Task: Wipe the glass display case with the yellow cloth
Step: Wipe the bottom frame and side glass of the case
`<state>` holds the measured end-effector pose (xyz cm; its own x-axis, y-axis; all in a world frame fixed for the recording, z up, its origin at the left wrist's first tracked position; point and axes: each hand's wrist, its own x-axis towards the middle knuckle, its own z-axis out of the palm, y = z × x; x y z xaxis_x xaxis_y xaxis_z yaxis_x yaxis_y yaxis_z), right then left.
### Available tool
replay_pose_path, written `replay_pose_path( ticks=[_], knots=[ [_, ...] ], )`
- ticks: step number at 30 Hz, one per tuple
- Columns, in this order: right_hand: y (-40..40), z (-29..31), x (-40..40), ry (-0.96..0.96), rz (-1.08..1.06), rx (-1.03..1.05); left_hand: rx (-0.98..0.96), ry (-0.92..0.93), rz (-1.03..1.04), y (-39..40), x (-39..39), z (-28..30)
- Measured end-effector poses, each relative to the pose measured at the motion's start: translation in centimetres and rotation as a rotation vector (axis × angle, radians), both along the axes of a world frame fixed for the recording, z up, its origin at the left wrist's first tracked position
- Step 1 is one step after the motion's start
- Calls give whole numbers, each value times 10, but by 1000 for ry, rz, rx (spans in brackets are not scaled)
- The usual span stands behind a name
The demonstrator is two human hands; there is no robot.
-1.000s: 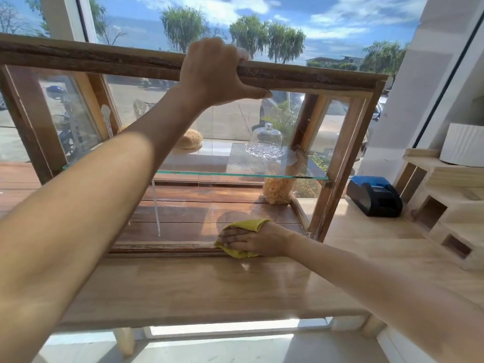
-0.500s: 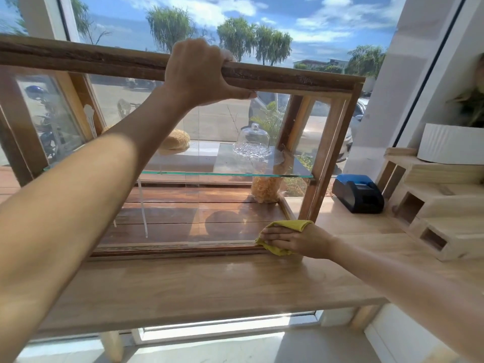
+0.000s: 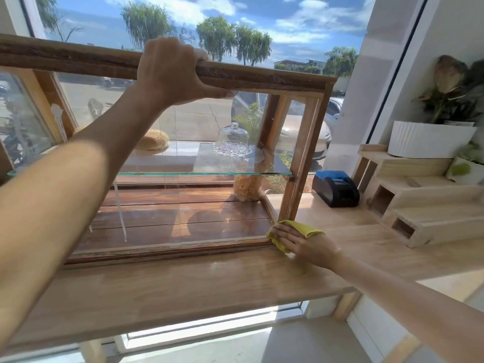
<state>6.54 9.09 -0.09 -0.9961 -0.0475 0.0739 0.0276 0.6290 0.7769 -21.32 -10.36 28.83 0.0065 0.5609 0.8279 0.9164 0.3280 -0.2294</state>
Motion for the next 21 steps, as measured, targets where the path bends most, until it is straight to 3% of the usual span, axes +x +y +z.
replay_pose_path(
  ticks=[11, 15, 18, 21],
  knots=[
    [-42, -30, -2, 477, -196, -408, -9, -12, -12, 1, -1, 0],
    [-54, -5, -6, 809, -87, -610, -8, -20, -18, 1, 0, 0],
    [-55, 31, -24, 1044, 17, -594, -6, -7, -22, 0, 1, 0],
    [-52, 41, -45, 1166, -43, -603, -3, 11, -24, -1, 2, 0]
  ],
)
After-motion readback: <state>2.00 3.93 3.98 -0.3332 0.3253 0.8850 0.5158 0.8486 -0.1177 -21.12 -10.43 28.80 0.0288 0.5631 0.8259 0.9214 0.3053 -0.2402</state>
